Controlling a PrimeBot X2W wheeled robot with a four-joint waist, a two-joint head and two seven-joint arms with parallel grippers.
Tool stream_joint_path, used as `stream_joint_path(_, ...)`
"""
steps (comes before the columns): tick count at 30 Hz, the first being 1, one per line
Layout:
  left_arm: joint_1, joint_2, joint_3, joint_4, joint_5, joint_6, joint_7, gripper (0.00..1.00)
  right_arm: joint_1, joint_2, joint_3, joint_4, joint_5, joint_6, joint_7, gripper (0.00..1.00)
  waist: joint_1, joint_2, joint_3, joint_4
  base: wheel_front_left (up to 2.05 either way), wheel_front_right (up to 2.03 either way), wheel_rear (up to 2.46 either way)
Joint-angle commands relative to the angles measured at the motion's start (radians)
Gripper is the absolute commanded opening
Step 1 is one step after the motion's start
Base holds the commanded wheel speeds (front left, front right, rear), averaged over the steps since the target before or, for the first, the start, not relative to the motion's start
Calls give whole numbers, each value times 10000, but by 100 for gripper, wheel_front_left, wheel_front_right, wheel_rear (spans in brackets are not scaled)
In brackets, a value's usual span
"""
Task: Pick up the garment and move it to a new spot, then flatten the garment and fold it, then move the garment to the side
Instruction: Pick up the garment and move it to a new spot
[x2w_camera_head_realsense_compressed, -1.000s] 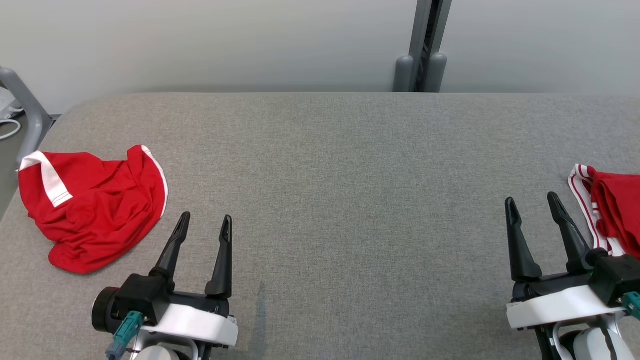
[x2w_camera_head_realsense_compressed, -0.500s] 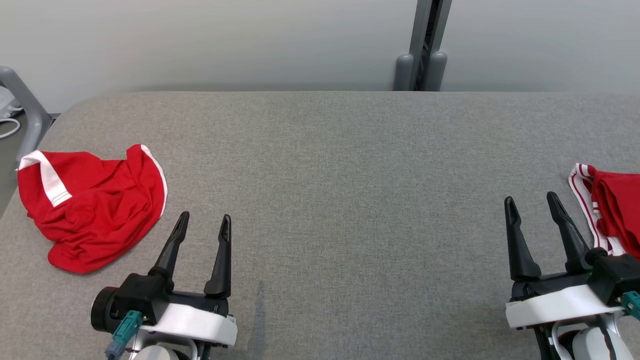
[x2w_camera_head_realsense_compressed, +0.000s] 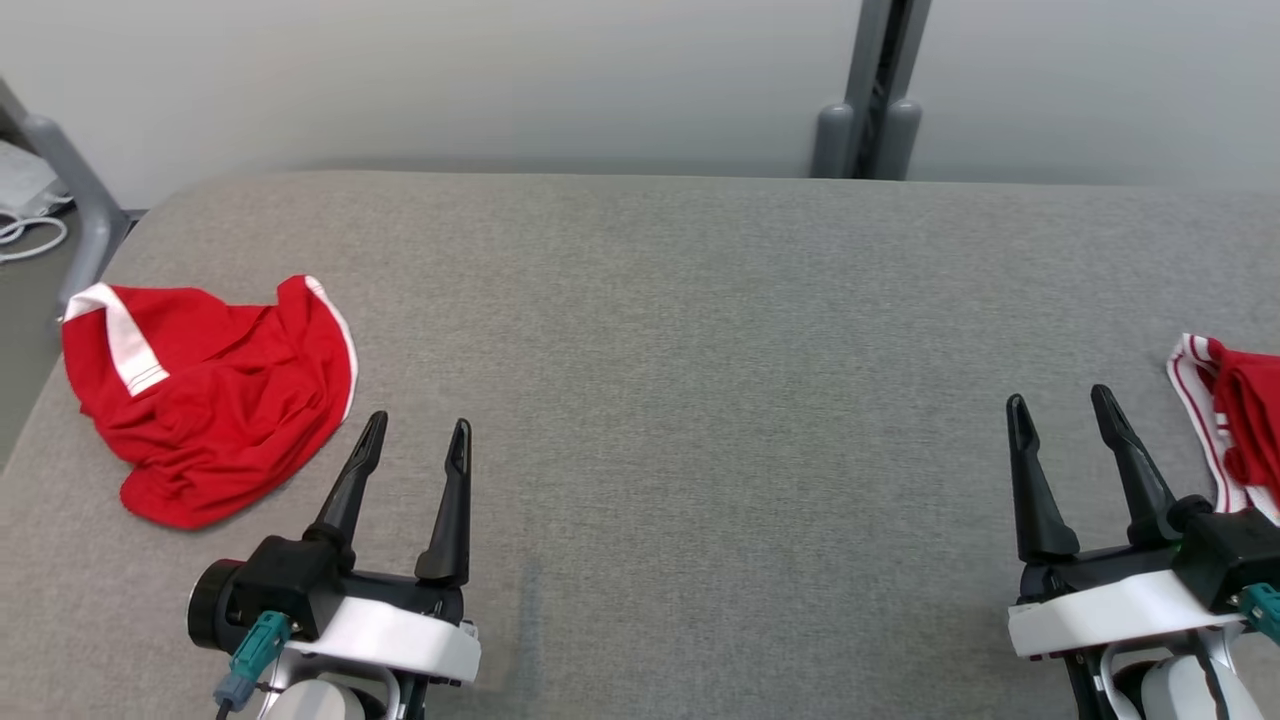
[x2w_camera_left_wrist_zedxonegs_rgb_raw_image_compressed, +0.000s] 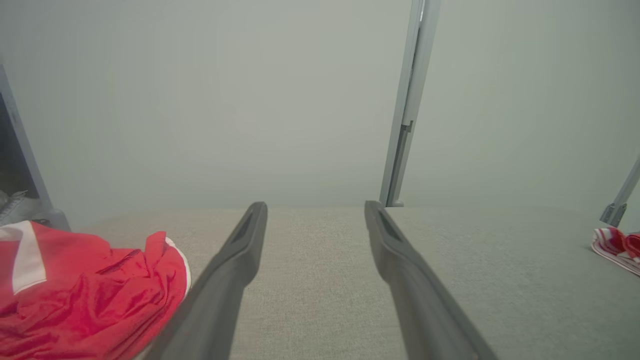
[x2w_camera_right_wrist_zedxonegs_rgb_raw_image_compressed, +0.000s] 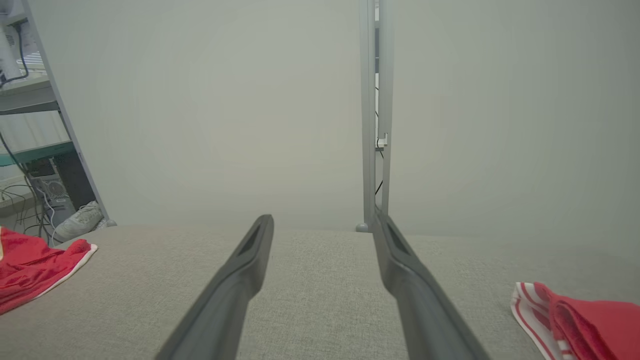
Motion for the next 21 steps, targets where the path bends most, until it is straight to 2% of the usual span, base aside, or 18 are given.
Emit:
stream_joint_path(1,-152,36,35,-27,-35,49,-40,100,-15,-11,62,22,-15,-4,-7,100,0,0,85,229,0,0,0)
stream_joint_path(8,-194,36,184,-76,-58,133,-41,100,-47,-90,406,52,1,-4,-7,100,0,0,230,1170,0,0,0)
stream_joint_path(18,31,34,698,-140,12,93,-41,100,-59,-165,923,178,195,-4,-7,100,0,0,52,3010,0,0,0)
stream_joint_path(21,78,32,759,-150,17,86,-39,100,-71,-167,1037,185,235,-4,-7,100,0,0,-4,3315,0,0,0)
